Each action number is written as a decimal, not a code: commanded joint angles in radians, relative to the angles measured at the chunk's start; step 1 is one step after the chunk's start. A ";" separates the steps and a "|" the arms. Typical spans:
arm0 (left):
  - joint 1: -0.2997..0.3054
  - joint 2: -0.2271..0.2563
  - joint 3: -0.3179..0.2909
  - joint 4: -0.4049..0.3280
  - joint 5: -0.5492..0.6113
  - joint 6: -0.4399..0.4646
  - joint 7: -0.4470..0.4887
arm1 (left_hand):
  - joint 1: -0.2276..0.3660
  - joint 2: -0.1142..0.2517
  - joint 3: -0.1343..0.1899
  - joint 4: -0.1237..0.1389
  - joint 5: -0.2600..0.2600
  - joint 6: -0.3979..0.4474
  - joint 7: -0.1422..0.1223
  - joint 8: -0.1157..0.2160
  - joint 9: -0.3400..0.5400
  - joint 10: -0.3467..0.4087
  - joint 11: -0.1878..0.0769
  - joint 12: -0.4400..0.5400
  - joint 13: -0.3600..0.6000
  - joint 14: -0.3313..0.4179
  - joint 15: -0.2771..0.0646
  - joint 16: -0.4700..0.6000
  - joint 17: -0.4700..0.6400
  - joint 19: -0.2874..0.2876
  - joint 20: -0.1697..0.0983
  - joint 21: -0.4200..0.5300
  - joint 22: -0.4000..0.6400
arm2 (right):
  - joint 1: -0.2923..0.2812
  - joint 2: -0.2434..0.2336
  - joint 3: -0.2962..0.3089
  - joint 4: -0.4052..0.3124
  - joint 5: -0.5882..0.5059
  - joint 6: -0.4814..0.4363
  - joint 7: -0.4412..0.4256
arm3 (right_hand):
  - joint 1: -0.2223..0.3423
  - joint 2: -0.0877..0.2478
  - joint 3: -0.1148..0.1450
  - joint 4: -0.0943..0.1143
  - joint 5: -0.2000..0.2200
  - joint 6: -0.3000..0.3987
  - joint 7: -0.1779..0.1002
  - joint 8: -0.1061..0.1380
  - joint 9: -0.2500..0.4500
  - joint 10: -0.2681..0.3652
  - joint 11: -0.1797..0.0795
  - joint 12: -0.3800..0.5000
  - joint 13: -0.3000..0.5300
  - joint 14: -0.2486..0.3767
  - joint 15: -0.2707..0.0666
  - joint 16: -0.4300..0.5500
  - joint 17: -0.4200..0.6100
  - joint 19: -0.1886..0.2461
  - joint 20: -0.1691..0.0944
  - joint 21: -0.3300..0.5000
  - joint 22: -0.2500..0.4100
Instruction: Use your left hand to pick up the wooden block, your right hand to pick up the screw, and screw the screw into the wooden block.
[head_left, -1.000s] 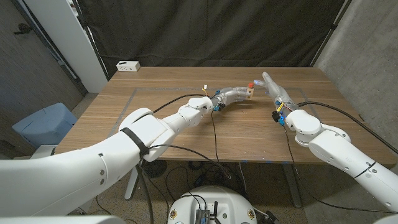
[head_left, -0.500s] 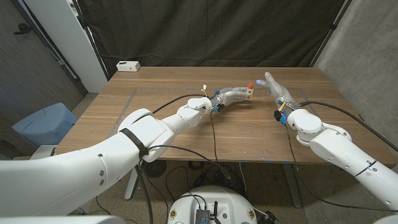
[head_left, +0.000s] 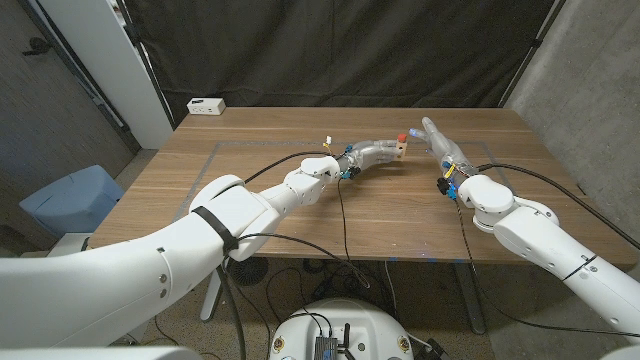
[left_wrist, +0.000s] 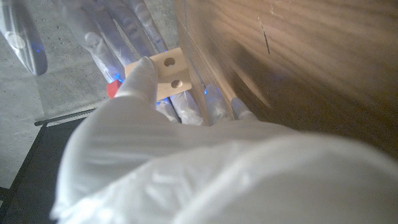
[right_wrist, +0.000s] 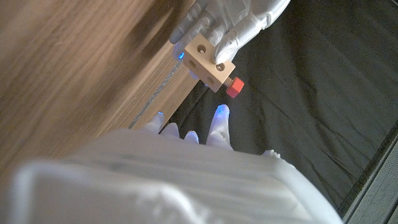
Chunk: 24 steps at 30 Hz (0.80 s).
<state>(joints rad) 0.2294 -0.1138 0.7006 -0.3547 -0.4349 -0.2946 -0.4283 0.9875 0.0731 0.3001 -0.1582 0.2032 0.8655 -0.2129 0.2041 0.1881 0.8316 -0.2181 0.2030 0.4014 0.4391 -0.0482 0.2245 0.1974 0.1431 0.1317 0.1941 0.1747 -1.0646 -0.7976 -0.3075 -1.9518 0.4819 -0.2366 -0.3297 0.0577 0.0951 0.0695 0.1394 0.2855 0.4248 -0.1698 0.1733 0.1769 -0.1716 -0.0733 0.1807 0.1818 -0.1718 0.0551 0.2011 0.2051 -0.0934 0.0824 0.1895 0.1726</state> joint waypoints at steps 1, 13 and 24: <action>-0.006 -0.002 0.001 0.001 0.002 0.021 0.014 | -0.004 0.009 0.002 0.006 0.004 0.044 0.035 0.008 0.005 0.004 0.001 0.007 0.004 0.009 -0.054 0.005 0.004 0.007 -0.004 0.007 0.005 | 0.027 0.014 -0.025 0.028 0.001 0.020 0.031 | -0.016 0.009 -0.002 0.008 0.006 -0.001 0.002 0.001 -0.001 -0.091 -0.004 -0.001 0.000 -0.161 0.004 0.000 0.002 -0.009 0.001 -0.003 0.000; -0.019 -0.010 0.011 0.003 0.005 0.063 0.049 | -0.003 0.011 0.002 0.006 0.004 0.043 0.036 0.008 0.005 0.004 0.001 0.007 0.004 0.009 -0.055 0.005 0.004 0.007 -0.004 0.007 0.005 | 0.051 0.014 -0.042 0.044 0.002 0.017 0.053 | -0.023 0.010 -0.005 0.012 0.005 0.009 0.004 0.008 -0.001 -0.100 -0.003 -0.001 0.000 -0.164 0.002 0.001 0.003 -0.012 0.001 -0.002 0.000; -0.027 -0.014 0.022 -0.001 0.003 0.098 0.079 | -0.003 0.011 0.003 0.006 0.005 0.044 0.034 0.009 0.005 0.006 0.001 0.008 0.005 0.009 -0.056 0.005 0.004 0.007 -0.004 0.007 0.005 | 0.068 0.013 -0.052 0.057 0.004 0.012 0.066 | -0.027 0.010 -0.007 0.014 0.005 0.017 0.007 0.011 -0.001 -0.103 -0.002 0.001 0.000 -0.167 0.003 0.001 0.004 -0.014 0.001 -0.002 0.000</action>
<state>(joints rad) 0.2105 -0.1239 0.7127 -0.3528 -0.4309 -0.2281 -0.3767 0.9863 0.0740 0.3005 -0.1584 0.2037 0.8650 -0.2124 0.2041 0.1887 0.8297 -0.2165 0.2074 0.4011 0.4391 -0.0482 0.2245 0.1974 0.1431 0.1317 0.1941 0.1748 -1.0134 -0.7854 -0.3481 -1.9093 0.4845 -0.2201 -0.2784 0.0410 0.0831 0.0623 0.1466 0.2855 0.4324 -0.1623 0.1777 0.1769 -0.1716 -0.0733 0.1807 0.1818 -0.1718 0.0551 0.2011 0.2072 -0.0985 0.0877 0.1895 0.1726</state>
